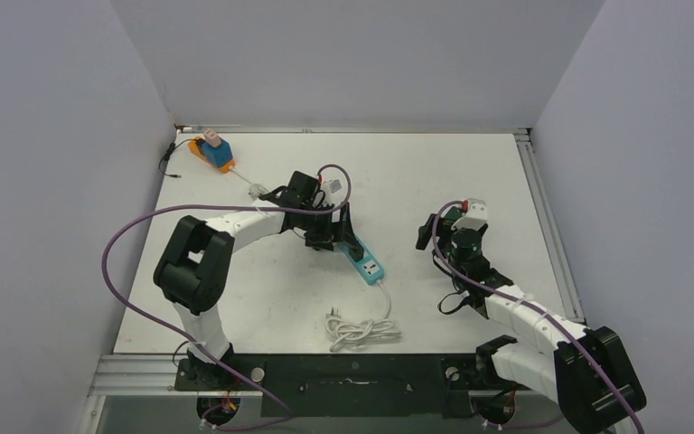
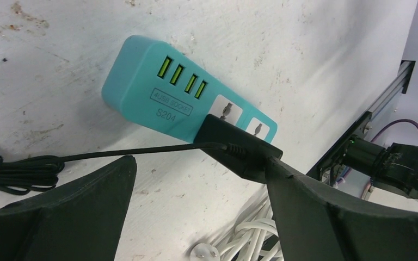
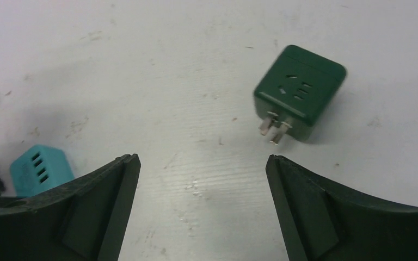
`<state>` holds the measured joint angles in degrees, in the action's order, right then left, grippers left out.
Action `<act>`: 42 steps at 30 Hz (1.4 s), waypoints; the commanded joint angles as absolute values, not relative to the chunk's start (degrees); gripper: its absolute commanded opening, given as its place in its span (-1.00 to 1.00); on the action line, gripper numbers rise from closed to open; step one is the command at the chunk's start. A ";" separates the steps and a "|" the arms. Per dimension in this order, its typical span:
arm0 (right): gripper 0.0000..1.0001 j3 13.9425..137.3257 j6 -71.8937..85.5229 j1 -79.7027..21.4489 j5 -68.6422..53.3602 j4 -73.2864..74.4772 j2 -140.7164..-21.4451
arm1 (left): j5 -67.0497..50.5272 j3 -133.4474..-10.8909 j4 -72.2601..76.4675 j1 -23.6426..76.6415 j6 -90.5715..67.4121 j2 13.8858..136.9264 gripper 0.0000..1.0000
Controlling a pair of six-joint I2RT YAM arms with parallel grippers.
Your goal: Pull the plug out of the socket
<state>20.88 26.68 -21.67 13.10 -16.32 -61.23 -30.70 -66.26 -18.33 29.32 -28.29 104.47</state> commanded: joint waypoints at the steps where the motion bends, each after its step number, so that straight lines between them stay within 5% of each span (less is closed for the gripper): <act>1: 0.80 19.97 21.13 -26.78 8.13 -25.15 -59.08 | -25.38 -65.65 -19.22 29.79 -25.42 99.54 0.72; 17: 0.80 21.34 15.63 -34.15 -4.46 -31.33 -64.88 | -19.47 -62.46 -16.13 24.80 -26.54 90.80 0.83; 25: 1.00 25.14 12.67 -39.37 -2.59 -29.25 -70.14 | -20.14 -62.74 -16.78 23.12 -26.67 91.07 0.85; 42: 0.63 31.79 12.94 -46.80 4.23 -31.42 -81.05 | -22.85 -62.85 -16.34 23.12 -28.00 93.75 0.84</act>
<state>28.21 12.80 -45.87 2.96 -27.44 -79.11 -21.50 -62.19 -17.39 23.20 -27.55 93.12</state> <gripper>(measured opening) 0.833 0.921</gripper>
